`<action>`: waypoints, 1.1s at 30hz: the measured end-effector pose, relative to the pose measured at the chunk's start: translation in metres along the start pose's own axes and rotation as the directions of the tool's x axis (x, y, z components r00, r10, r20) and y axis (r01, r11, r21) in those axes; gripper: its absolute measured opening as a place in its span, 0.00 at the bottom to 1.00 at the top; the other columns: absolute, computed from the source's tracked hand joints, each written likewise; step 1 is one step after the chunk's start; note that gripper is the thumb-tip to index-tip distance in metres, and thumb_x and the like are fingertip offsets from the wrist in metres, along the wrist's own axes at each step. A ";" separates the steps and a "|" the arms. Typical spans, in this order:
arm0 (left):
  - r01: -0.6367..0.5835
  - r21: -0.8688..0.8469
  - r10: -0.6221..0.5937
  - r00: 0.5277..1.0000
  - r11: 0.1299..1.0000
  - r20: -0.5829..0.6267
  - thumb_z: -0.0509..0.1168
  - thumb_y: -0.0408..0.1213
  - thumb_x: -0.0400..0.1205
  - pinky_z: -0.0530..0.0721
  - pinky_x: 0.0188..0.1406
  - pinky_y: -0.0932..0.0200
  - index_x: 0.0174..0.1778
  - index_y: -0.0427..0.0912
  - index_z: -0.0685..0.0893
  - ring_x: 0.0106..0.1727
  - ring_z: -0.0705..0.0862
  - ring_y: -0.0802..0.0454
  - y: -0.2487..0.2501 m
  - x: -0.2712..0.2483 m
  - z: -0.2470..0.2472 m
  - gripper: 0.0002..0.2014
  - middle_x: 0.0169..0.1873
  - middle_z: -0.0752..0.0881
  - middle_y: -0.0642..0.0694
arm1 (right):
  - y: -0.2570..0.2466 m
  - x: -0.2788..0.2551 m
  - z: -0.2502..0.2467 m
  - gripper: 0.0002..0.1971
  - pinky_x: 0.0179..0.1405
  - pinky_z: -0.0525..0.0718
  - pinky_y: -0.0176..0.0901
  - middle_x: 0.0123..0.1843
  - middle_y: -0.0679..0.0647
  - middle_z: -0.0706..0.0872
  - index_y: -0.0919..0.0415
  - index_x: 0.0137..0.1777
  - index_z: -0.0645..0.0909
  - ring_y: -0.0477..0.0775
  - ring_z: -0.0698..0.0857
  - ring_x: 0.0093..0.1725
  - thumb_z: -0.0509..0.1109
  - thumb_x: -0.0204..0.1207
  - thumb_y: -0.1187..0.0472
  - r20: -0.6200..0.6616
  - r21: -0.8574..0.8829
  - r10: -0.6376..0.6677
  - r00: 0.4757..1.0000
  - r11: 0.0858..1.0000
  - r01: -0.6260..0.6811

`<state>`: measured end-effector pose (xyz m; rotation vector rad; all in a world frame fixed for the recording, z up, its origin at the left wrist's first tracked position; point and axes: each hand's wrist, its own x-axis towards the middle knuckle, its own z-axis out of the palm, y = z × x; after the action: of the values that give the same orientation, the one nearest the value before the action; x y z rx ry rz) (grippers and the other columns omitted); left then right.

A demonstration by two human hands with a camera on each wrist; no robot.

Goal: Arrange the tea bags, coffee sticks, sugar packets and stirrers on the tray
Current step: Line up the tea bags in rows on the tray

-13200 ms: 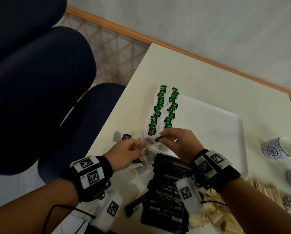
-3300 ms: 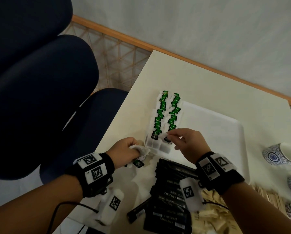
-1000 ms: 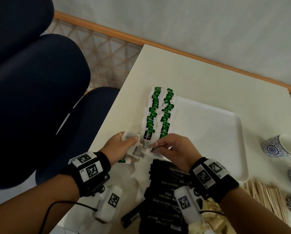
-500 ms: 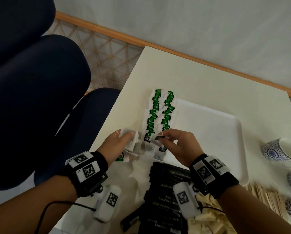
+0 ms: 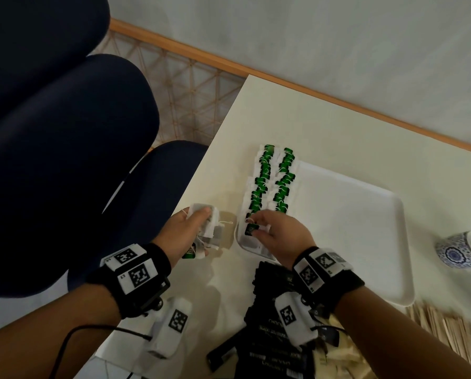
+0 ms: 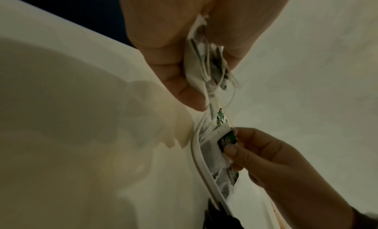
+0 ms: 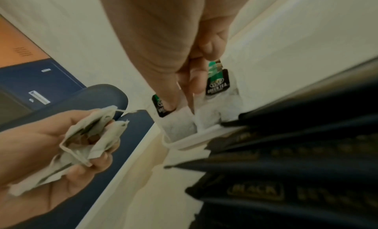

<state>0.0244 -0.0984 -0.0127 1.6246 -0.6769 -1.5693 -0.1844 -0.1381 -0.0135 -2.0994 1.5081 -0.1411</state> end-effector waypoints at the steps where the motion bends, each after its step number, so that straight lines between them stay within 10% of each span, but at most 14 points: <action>1: 0.001 0.008 -0.001 1.000 1.000 -0.001 0.62 0.47 0.84 0.87 0.34 0.53 0.53 0.41 0.84 0.42 0.88 0.44 -0.001 0.000 0.000 0.14 0.45 0.89 0.39 | 0.000 -0.001 -0.001 0.12 0.45 0.79 0.42 0.51 0.43 0.81 0.45 0.61 0.80 0.47 0.82 0.48 0.67 0.79 0.54 -0.048 0.030 -0.024 0.999 0.999 0.026; 5: 0.002 0.012 -0.002 1.000 1.000 -0.001 0.62 0.47 0.84 0.88 0.39 0.51 0.51 0.43 0.85 0.44 0.88 0.43 -0.003 0.001 0.000 0.12 0.46 0.89 0.39 | 0.000 -0.011 -0.010 0.07 0.43 0.79 0.35 0.47 0.43 0.80 0.48 0.55 0.84 0.39 0.79 0.38 0.68 0.79 0.57 -0.201 0.118 -0.097 0.975 0.986 0.122; 10: 0.006 -0.014 -0.006 0.999 1.000 0.037 0.62 0.47 0.84 0.86 0.34 0.54 0.49 0.45 0.85 0.38 0.88 0.47 -0.003 0.000 0.003 0.11 0.42 0.89 0.42 | 0.010 -0.032 -0.006 0.09 0.49 0.79 0.34 0.47 0.42 0.85 0.49 0.55 0.85 0.41 0.80 0.44 0.64 0.81 0.57 0.154 -0.030 -0.186 0.970 0.981 0.193; 22: 0.006 0.019 -0.008 0.995 1.000 0.096 0.62 0.48 0.84 0.88 0.35 0.54 0.48 0.45 0.84 0.39 0.88 0.46 -0.003 -0.001 0.010 0.11 0.43 0.89 0.40 | 0.021 -0.032 0.013 0.13 0.52 0.83 0.45 0.52 0.48 0.88 0.57 0.55 0.84 0.50 0.84 0.51 0.61 0.78 0.67 -0.045 0.086 -0.208 0.977 0.974 0.211; 33: -0.032 0.098 0.021 0.993 0.995 0.112 0.65 0.45 0.83 0.87 0.34 0.53 0.50 0.39 0.84 0.36 0.87 0.47 -0.010 0.000 0.010 0.12 0.38 0.88 0.42 | 0.002 -0.030 0.018 0.14 0.52 0.74 0.37 0.53 0.48 0.86 0.53 0.58 0.83 0.47 0.80 0.53 0.58 0.82 0.64 0.148 0.101 -0.224 0.963 0.972 0.210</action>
<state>0.0136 -0.0942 -0.0208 1.6014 -0.8446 -1.6388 -0.1899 -0.1047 -0.0234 -2.1489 1.1586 -0.1135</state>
